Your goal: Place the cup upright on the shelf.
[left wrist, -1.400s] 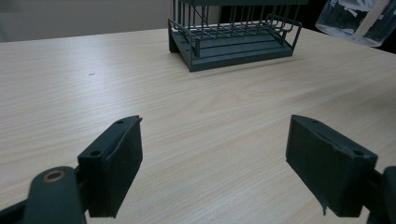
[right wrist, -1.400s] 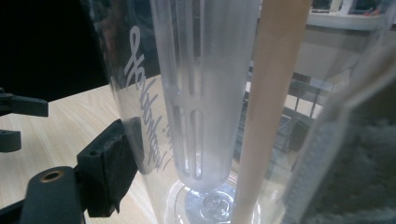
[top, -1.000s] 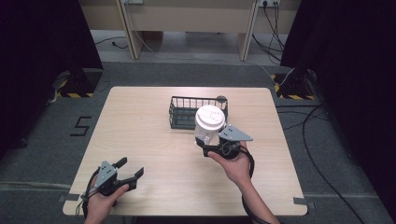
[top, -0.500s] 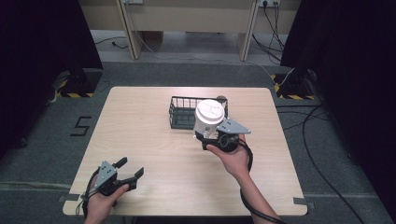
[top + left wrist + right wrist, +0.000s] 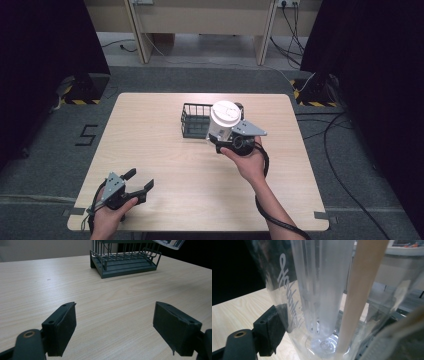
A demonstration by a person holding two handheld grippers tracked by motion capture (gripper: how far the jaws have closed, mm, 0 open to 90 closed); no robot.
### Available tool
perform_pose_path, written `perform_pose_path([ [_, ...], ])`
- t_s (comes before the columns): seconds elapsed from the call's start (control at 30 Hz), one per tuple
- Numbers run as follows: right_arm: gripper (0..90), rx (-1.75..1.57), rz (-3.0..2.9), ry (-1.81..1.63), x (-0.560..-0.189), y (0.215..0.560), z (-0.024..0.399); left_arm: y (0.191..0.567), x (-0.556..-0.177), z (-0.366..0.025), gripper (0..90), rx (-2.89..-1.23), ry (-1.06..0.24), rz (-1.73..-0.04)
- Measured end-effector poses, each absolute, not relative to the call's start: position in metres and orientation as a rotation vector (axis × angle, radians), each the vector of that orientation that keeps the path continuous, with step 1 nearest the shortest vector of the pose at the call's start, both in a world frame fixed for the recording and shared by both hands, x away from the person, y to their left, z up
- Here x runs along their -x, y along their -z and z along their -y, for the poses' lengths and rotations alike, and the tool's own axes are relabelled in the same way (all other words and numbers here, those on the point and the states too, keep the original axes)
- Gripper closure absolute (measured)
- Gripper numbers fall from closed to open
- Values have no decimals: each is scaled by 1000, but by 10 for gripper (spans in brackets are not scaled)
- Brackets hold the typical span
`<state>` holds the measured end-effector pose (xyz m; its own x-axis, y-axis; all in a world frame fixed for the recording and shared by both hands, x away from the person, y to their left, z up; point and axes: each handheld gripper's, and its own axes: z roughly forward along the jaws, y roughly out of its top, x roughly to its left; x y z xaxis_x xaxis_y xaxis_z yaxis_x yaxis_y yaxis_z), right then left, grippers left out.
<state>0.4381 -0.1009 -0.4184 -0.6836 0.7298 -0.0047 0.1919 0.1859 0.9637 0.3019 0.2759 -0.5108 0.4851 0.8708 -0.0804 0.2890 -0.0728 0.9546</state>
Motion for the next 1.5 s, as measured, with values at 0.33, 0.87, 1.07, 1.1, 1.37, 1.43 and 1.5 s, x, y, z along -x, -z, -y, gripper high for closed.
perform_pose_path([
  [0.33, 190, -886, -1999, -1482, -448, 415, 102, 511, -302, -276, 182, -1621, -654, -1019],
  [0.87, 191, -887, -2005, -1465, -463, 402, 98, 511, -302, -276, 182, -1618, -653, -1019],
  [1.07, 191, -897, -1999, -1455, -473, 395, 97, 511, -302, -276, 182, -1616, -651, -1020],
  [1.1, 191, -900, -1997, -1454, -475, 394, 97, 511, -302, -276, 182, -1616, -651, -1020],
  [1.37, 191, -925, -1981, -1441, -491, 387, 95, 511, -302, -276, 181, -1615, -649, -1021],
  [1.43, 191, -935, -1983, -1431, -495, 386, 95, 511, -302, -277, 181, -1615, -649, -1022],
  [1.5, 191, -942, -1985, -1419, -500, 386, 94, 511, -302, -277, 181, -1615, -649, -1022],
])
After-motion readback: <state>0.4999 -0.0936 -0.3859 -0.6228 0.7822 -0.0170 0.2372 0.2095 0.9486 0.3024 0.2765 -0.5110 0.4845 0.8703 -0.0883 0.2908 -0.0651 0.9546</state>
